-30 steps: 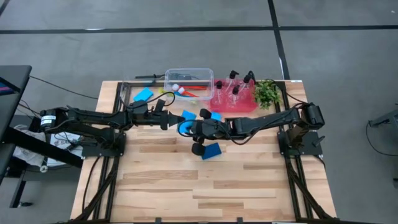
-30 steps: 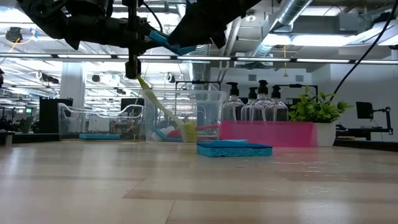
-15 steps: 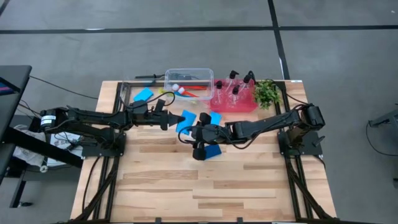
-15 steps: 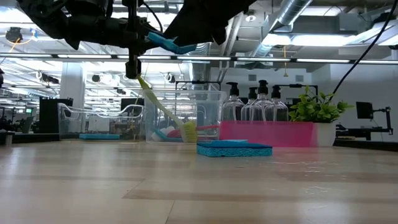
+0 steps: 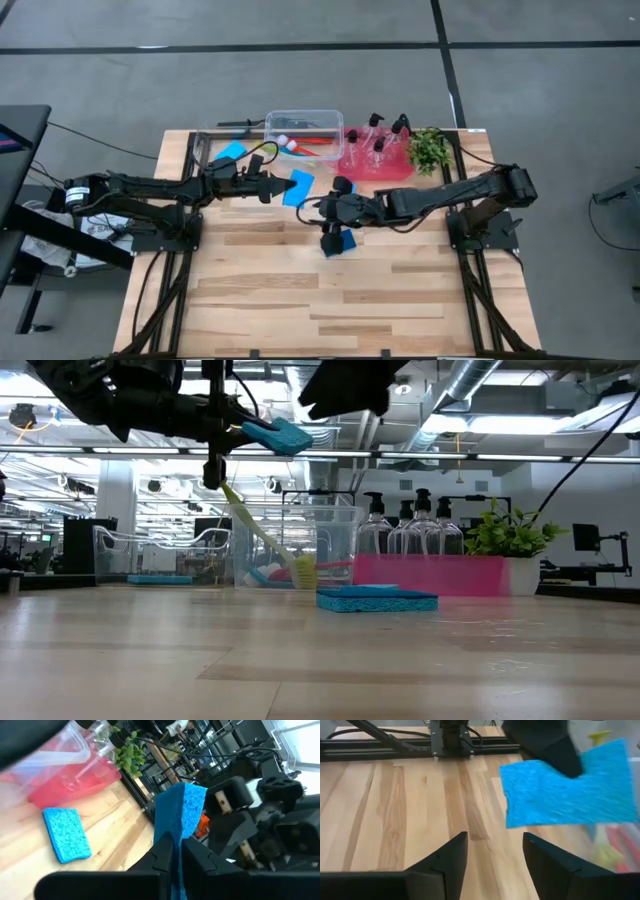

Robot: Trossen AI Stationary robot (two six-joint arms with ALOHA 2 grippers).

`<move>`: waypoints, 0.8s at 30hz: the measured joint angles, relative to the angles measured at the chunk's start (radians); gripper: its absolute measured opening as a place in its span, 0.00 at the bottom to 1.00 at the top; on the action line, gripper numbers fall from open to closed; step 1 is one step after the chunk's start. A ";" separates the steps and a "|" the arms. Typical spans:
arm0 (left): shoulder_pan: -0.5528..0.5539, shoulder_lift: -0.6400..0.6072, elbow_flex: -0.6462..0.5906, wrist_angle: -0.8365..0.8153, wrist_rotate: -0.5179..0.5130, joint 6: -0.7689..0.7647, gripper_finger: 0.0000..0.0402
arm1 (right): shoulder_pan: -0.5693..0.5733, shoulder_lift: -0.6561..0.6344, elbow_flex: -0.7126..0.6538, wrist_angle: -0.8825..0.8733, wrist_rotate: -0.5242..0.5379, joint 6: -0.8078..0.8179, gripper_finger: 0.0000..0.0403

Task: Pick & Place Kitchen Sink Supplies
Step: Put the blue sponge into the transparent bin

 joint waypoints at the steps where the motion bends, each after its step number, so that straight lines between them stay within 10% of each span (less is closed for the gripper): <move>1: 0.005 0.000 0.000 0.000 0.000 0.000 0.06 | 0.000 -0.017 0.000 -0.020 0.000 0.001 0.45; 24: 0.158 -0.023 0.000 0.004 0.035 0.109 0.06 | -0.055 -0.279 0.000 -0.351 0.003 0.101 0.28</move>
